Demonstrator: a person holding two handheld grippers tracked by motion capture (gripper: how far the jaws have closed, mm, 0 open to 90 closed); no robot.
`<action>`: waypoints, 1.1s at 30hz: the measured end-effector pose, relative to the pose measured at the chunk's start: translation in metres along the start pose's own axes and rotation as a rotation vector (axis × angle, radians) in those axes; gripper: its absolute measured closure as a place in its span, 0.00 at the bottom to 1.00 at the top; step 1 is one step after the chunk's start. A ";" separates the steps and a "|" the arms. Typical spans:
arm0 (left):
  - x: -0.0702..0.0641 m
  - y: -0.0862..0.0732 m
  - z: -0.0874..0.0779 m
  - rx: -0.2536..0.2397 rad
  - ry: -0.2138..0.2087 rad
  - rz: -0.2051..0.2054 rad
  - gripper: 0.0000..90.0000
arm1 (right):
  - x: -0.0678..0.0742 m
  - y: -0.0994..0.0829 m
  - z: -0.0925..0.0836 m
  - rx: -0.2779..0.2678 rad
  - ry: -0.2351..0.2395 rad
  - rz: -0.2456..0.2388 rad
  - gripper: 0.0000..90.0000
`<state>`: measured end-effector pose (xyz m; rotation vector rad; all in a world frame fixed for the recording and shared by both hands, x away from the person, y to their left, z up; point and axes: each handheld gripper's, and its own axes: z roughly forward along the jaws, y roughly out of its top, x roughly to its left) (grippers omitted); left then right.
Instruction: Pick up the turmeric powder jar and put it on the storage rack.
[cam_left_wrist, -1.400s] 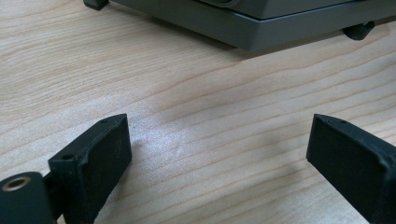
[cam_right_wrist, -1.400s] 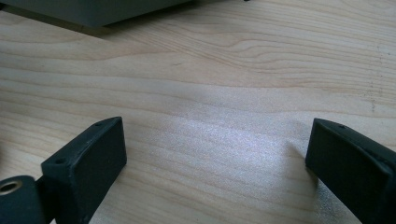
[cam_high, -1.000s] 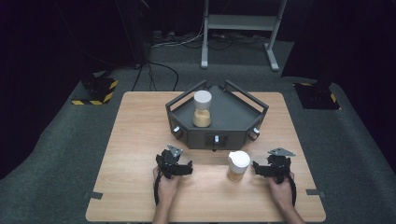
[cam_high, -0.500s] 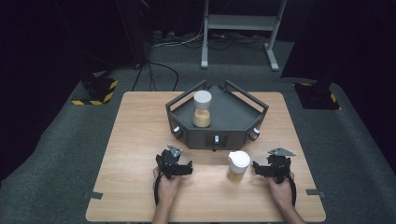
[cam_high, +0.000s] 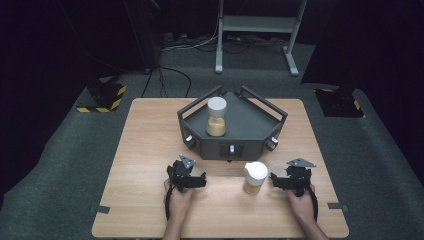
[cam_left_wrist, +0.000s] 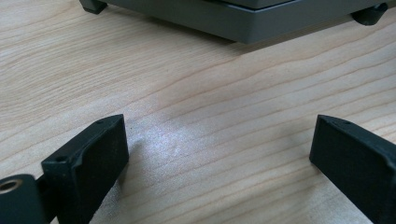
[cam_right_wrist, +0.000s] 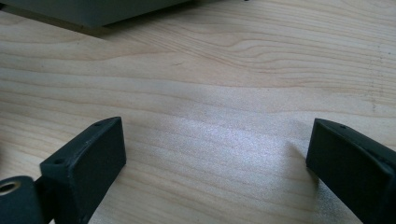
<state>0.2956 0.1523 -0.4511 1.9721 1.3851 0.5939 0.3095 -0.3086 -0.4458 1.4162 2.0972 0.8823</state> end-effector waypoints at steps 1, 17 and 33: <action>0.000 0.000 0.000 0.000 0.000 0.000 0.05 | 0.000 0.001 0.001 0.003 0.003 -0.004 0.01; -0.001 0.000 0.000 0.000 0.005 -0.002 0.05 | -0.005 -0.002 -0.002 0.000 0.034 -0.007 0.00; -0.001 0.000 0.000 0.000 0.005 -0.002 0.05 | -0.018 -0.028 -0.028 -0.039 0.171 -0.098 0.00</action>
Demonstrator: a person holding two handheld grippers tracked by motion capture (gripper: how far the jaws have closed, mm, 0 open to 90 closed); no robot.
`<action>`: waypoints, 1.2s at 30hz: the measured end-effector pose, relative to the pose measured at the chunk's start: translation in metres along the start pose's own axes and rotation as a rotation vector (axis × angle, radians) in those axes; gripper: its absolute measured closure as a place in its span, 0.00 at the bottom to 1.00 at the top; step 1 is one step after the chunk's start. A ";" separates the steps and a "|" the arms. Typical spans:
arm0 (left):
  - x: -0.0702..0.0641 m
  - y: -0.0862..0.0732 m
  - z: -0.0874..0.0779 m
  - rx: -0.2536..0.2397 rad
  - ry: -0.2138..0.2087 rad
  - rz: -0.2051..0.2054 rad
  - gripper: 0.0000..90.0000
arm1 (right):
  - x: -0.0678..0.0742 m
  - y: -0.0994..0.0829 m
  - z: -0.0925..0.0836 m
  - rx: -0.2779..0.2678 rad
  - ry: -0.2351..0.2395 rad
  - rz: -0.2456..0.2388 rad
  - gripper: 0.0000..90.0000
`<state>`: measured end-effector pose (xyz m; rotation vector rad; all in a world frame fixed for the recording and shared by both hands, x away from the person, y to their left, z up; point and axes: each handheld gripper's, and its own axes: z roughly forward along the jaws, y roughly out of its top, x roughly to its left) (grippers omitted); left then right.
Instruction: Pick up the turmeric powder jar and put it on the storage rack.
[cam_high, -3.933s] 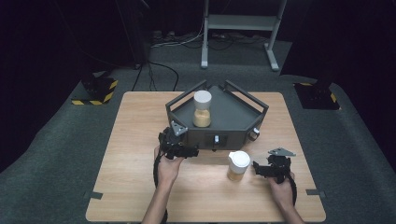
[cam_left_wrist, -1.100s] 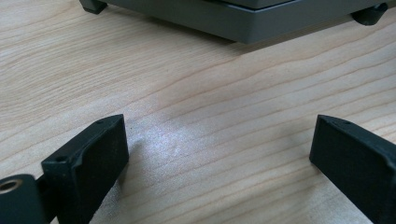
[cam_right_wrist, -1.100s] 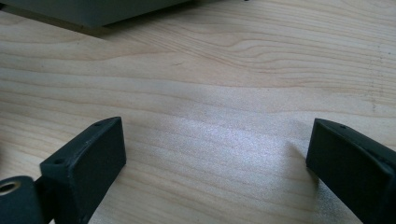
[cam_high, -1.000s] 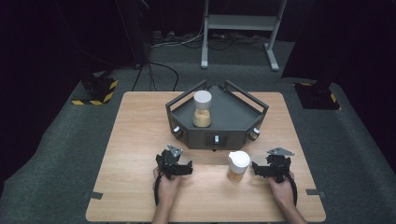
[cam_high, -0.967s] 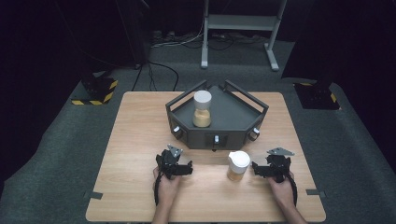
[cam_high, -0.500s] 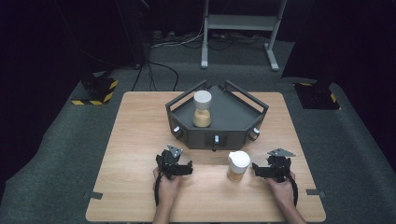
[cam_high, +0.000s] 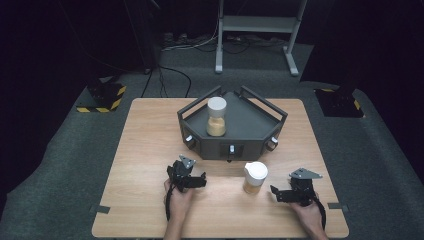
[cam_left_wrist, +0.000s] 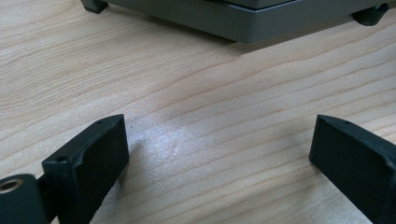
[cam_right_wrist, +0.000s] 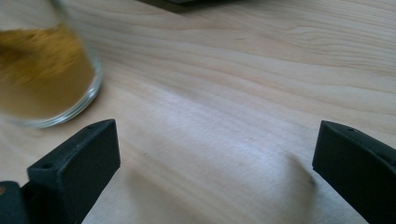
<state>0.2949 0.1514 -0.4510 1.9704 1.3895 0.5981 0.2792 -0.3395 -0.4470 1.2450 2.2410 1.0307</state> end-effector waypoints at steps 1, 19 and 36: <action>0.000 0.000 0.000 0.000 0.000 0.000 0.05 | 0.001 -0.001 -0.001 0.001 0.010 -0.006 0.00; 0.000 0.000 0.000 0.000 0.000 0.000 0.05 | 0.017 -0.001 0.000 -0.022 0.139 -0.083 0.01; 0.000 0.000 0.000 0.000 0.000 0.000 0.05 | 0.030 0.012 0.009 -0.075 0.191 -0.118 0.04</action>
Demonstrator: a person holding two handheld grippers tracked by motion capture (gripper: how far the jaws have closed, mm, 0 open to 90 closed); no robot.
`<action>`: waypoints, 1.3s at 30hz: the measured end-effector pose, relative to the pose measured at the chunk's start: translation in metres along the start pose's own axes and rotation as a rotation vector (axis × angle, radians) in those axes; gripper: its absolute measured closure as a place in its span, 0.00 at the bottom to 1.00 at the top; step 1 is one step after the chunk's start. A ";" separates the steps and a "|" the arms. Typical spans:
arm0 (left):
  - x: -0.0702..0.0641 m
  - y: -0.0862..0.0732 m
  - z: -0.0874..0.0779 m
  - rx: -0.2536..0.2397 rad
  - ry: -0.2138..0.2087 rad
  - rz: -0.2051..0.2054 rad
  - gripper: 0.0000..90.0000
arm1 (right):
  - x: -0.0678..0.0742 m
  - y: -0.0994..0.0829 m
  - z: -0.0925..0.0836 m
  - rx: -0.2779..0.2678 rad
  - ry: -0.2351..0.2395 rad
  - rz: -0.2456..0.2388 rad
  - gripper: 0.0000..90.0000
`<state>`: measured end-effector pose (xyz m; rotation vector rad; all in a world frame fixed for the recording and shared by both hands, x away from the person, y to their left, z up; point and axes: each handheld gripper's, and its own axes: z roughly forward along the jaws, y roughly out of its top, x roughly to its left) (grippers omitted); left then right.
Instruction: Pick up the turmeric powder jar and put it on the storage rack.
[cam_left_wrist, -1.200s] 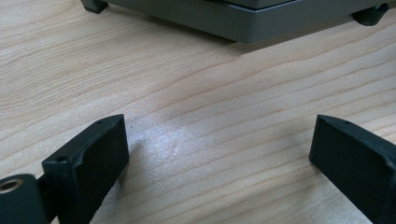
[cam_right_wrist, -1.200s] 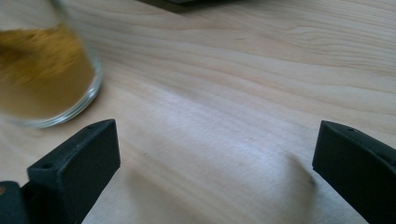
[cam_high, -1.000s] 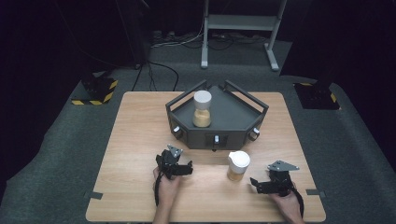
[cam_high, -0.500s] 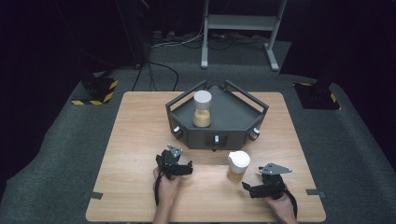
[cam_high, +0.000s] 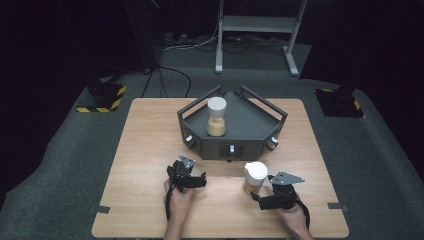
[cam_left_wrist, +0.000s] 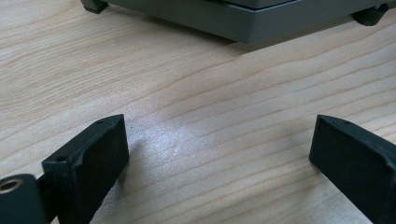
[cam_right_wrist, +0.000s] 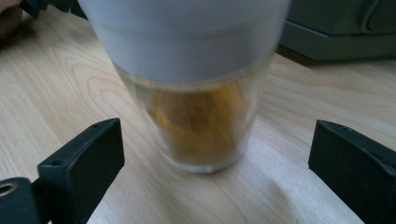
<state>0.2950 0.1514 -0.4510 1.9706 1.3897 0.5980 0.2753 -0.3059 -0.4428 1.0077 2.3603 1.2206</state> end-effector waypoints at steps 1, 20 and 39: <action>0.000 0.000 0.000 0.000 0.000 0.000 0.05 | 0.001 0.001 0.001 -0.002 0.000 -0.001 0.05; 0.000 0.000 0.000 0.000 0.000 0.000 0.05 | 0.009 0.016 0.014 -0.044 -0.003 -0.012 0.14; 0.000 0.000 0.000 0.000 0.000 0.000 0.05 | 0.016 0.016 0.017 -0.072 -0.025 -0.033 0.29</action>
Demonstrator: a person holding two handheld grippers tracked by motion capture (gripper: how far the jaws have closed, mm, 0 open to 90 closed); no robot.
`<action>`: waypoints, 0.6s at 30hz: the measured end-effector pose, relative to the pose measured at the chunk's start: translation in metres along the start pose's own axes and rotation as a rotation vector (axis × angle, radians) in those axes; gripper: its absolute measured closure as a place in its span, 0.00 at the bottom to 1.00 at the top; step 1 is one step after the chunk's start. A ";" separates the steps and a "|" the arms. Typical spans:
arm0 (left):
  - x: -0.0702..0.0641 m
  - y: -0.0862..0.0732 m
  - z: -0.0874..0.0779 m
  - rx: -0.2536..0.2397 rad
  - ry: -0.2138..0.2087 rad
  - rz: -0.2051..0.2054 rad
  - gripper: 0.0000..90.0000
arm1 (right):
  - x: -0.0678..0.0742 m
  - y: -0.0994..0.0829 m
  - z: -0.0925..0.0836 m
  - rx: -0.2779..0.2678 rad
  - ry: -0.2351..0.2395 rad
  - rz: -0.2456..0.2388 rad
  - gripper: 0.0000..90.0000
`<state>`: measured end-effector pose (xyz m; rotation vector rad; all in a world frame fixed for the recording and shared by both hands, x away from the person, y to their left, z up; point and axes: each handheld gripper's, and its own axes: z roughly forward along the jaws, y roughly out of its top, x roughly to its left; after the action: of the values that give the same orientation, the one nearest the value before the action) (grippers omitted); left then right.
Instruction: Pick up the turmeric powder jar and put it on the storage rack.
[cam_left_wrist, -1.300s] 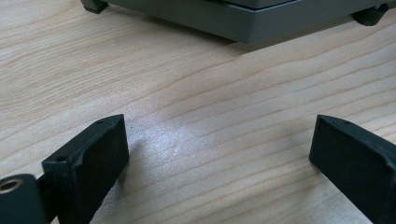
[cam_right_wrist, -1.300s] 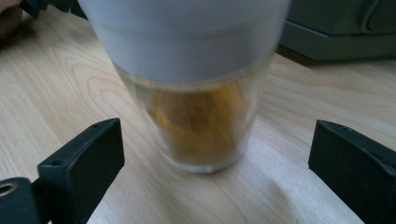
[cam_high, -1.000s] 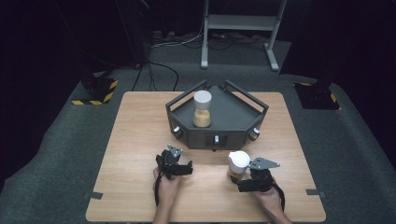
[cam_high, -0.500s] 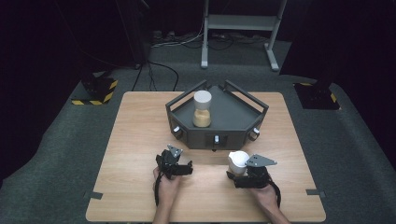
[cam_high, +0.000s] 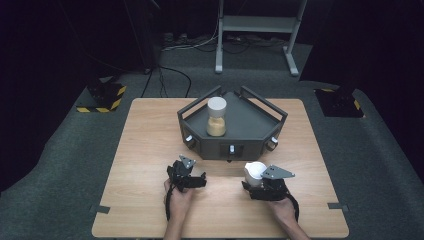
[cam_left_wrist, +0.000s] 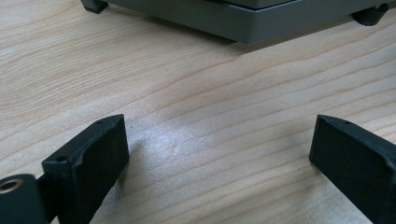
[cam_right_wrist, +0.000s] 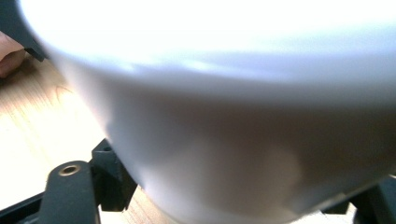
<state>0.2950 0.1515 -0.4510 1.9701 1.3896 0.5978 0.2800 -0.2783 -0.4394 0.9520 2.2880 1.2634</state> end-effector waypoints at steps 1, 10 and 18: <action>0.000 0.000 0.000 0.000 0.000 0.000 0.05 | 0.000 0.000 0.000 -0.001 -0.002 -0.002 0.30; 0.000 0.000 0.000 0.000 0.000 0.000 0.05 | 0.004 -0.001 -0.001 -0.011 -0.018 -0.017 0.33; 0.000 0.000 0.000 0.000 0.000 0.000 0.05 | 0.004 0.002 -0.001 -0.004 -0.019 -0.024 0.34</action>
<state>0.2950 0.1515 -0.4510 1.9706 1.3896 0.5978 0.2770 -0.2756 -0.4370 0.9285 2.2754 1.2432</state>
